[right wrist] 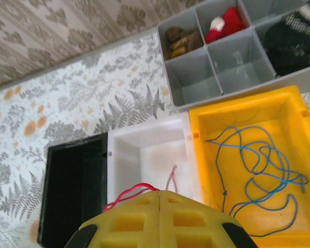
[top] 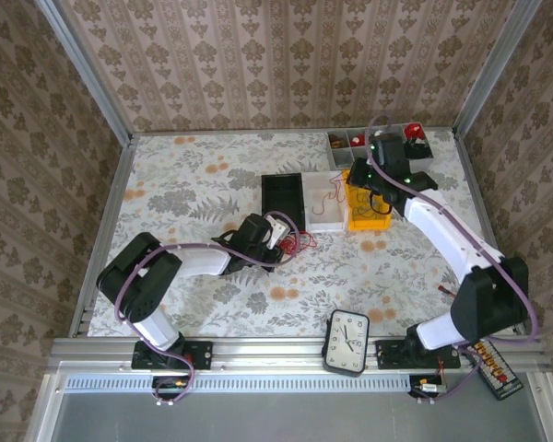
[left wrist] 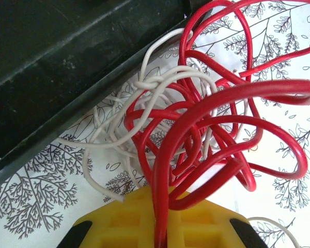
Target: Untangle the cables
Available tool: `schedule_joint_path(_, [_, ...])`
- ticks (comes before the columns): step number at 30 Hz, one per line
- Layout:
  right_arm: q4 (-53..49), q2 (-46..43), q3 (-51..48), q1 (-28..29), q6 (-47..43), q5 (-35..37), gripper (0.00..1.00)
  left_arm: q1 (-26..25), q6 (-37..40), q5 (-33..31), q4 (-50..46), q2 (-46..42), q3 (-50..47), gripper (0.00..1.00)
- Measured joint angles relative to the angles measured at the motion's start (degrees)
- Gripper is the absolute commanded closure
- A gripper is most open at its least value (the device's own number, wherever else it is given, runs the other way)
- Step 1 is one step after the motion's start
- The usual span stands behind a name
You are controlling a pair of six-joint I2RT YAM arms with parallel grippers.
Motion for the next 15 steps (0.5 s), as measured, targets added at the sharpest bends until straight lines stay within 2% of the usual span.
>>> schedule_joint_path(4, [0.4, 6.0, 1.3, 0.9, 0.0, 0.1, 0.99, 0.0, 0.0, -0.3, -0.5, -0.5, -0.2, 1.00])
schedule_joint_path(15, [-1.0, 24.3, 13.0, 5.4, -1.1, 4.2, 1.00, -0.2, 0.1, -1.2, -4.6, -2.4, -0.2, 1.00])
